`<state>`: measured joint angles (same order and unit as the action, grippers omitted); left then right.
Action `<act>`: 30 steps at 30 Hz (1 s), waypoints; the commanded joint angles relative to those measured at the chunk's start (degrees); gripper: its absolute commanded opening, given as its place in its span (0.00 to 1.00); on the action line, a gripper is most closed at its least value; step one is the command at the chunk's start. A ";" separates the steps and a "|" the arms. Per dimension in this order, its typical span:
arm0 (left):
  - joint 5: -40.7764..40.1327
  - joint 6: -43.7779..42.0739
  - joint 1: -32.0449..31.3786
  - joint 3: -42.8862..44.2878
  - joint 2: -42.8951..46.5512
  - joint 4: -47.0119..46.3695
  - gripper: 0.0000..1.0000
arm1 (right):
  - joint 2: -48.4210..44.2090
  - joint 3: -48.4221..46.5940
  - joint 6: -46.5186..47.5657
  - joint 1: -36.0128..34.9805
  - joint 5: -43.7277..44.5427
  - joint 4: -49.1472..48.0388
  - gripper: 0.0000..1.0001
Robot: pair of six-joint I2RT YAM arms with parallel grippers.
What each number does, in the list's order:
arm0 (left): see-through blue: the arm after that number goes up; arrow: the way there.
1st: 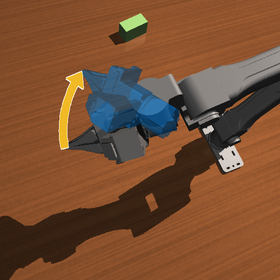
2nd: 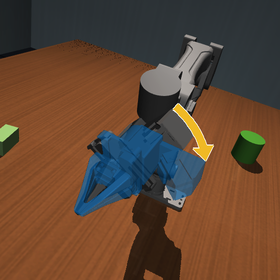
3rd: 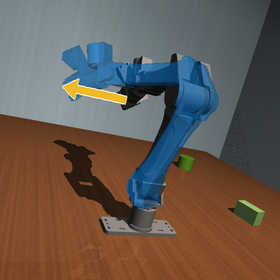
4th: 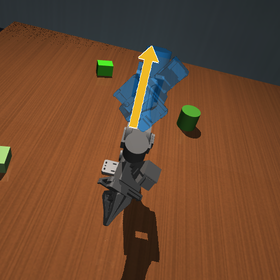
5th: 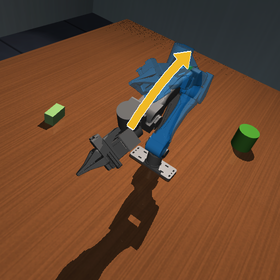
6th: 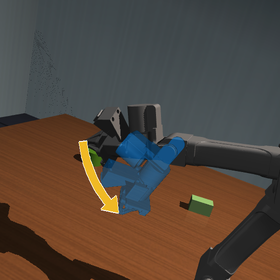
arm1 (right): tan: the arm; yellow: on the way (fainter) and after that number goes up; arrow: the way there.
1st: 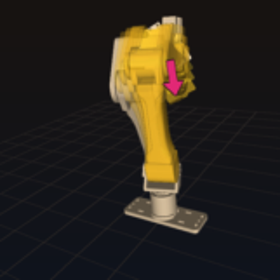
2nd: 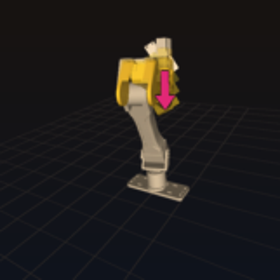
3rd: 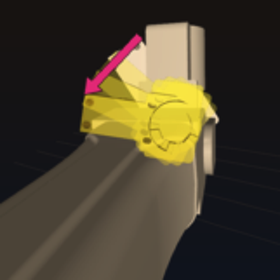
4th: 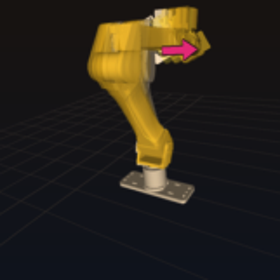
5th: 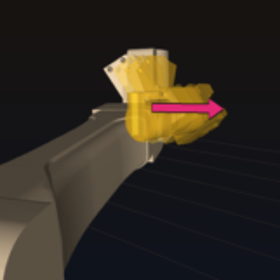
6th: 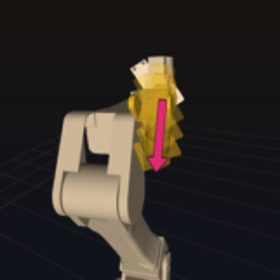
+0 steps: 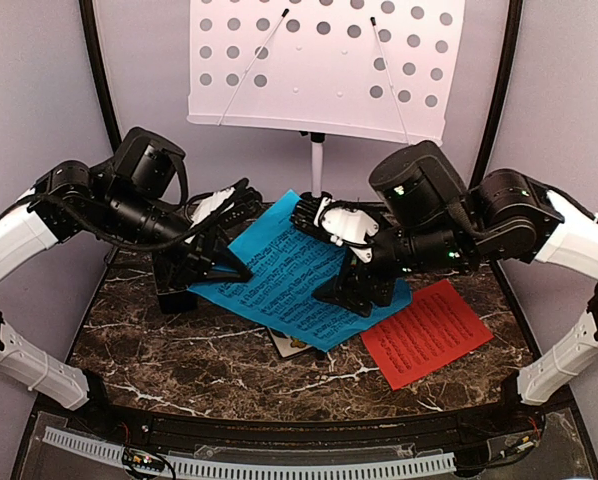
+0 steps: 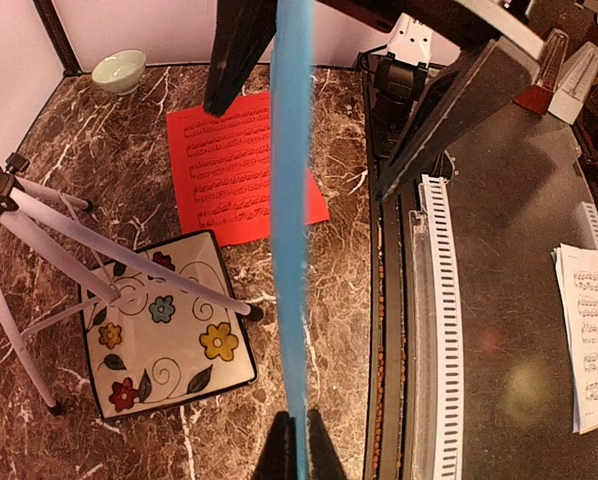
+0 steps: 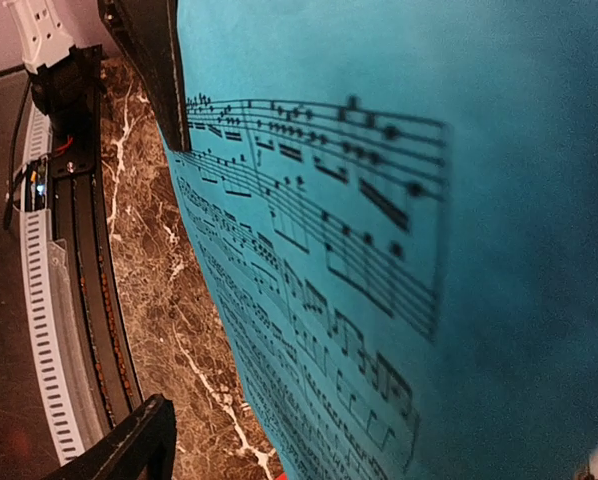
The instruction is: Set up the instrument practice props
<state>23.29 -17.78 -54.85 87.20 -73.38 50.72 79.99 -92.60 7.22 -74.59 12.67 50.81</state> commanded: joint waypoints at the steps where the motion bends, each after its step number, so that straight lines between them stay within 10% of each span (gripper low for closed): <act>1: -0.28 -3.90 0.10 0.09 0.18 1.12 0.00 | 1.00 -2.64 0.68 0.38 -0.51 0.58 0.78; 10: -1.15 -5.81 0.09 -2.07 2.94 1.15 0.00 | -2.65 -1.69 -0.46 0.66 -0.93 0.00 0.70; 23: -3.12 -6.43 0.09 0.57 1.26 0.76 0.00 | 5.19 -7.74 -1.19 0.61 -3.99 2.76 0.23; 26: -5.36 -4.46 0.09 0.48 1.88 -1.88 0.00 | 5.48 -8.96 -1.69 0.58 -3.47 3.63 0.00; 30: -11.79 1.08 0.09 -5.89 6.40 -11.37 0.34 | 1.45 -7.83 -3.88 1.09 -1.89 -1.93 0.00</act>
<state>17.67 -21.39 -54.85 85.76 -72.12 48.14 85.52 -99.94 5.82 -74.17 9.58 54.57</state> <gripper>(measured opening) 0.192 0.007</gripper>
